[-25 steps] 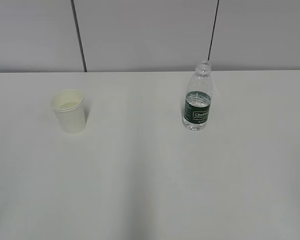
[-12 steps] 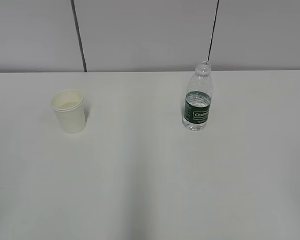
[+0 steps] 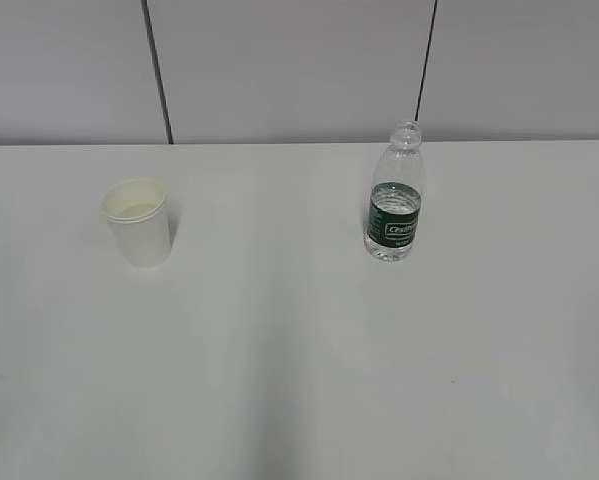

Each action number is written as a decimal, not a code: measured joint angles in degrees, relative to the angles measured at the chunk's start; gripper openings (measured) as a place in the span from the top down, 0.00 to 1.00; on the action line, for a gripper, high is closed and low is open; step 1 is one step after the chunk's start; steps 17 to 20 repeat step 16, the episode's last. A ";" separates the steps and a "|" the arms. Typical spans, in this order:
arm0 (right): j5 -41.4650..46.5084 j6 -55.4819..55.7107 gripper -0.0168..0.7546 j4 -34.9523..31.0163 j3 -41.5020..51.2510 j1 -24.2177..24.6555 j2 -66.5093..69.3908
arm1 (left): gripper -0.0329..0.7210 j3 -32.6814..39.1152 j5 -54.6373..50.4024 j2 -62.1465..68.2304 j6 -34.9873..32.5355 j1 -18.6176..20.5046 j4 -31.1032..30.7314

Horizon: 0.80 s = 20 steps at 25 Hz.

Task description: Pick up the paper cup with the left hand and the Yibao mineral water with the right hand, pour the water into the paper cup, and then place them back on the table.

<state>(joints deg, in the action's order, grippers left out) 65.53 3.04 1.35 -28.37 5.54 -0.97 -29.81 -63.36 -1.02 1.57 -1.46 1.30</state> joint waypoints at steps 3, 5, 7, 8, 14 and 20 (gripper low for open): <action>0.00 0.00 0.22 0.00 0.00 0.00 0.00 | 0.65 0.00 0.00 0.00 0.00 0.00 0.00; 0.00 0.00 0.22 0.00 0.00 0.00 0.00 | 0.65 0.00 0.00 0.00 0.00 0.00 0.00; 0.00 0.00 0.22 0.00 0.00 0.00 0.00 | 0.65 0.00 0.00 0.00 0.00 0.00 0.00; 0.00 0.00 0.22 0.00 0.00 0.00 0.00 | 0.65 0.00 0.00 0.00 0.00 0.00 0.00; 0.00 0.00 0.22 0.00 0.00 0.00 0.00 | 0.65 0.00 0.00 0.00 0.00 0.00 0.00; 0.00 0.00 0.22 0.00 0.00 0.00 0.00 | 0.65 0.00 0.00 0.00 0.00 0.00 0.00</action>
